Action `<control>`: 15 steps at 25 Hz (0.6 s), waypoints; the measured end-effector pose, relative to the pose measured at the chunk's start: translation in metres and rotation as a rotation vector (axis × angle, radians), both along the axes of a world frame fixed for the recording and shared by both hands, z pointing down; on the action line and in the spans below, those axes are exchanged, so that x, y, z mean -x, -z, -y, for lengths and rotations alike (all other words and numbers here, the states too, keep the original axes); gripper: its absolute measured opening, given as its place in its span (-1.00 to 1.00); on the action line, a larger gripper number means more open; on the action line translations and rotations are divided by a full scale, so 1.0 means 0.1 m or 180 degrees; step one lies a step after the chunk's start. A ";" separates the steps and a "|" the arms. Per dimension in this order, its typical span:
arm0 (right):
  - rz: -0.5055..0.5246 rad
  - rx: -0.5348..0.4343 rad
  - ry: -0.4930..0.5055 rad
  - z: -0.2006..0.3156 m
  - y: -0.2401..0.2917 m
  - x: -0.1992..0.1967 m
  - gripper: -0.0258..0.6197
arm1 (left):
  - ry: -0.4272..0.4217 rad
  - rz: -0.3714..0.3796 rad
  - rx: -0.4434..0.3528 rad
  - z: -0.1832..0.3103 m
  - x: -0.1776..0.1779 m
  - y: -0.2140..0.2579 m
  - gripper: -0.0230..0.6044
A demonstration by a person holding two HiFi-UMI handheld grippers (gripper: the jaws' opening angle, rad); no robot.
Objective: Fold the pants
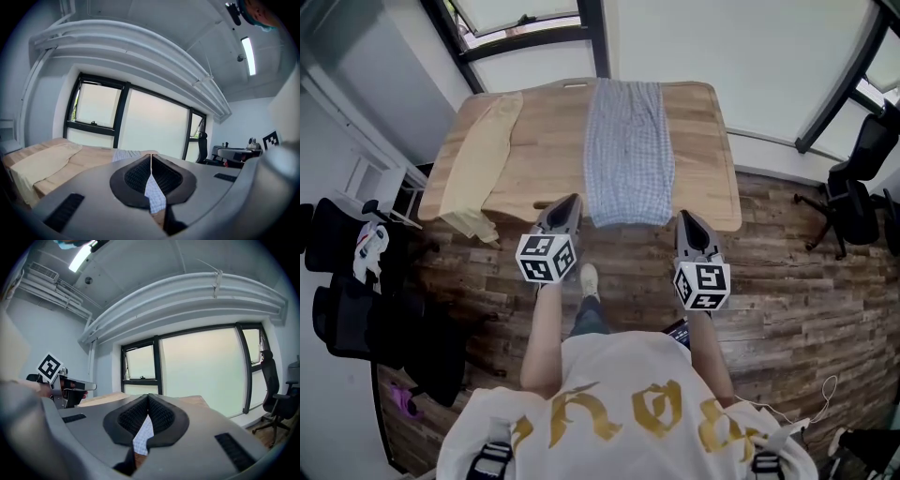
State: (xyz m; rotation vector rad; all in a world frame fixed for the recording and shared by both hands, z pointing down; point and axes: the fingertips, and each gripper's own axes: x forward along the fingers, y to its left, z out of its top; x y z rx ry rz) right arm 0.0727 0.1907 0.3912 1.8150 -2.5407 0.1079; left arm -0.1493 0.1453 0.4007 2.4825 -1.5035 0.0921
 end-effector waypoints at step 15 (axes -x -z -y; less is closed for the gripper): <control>-0.0275 0.0474 -0.0795 2.55 -0.38 0.81 -0.85 | -0.0767 0.0000 0.0121 2.95 0.58 -0.33 -0.80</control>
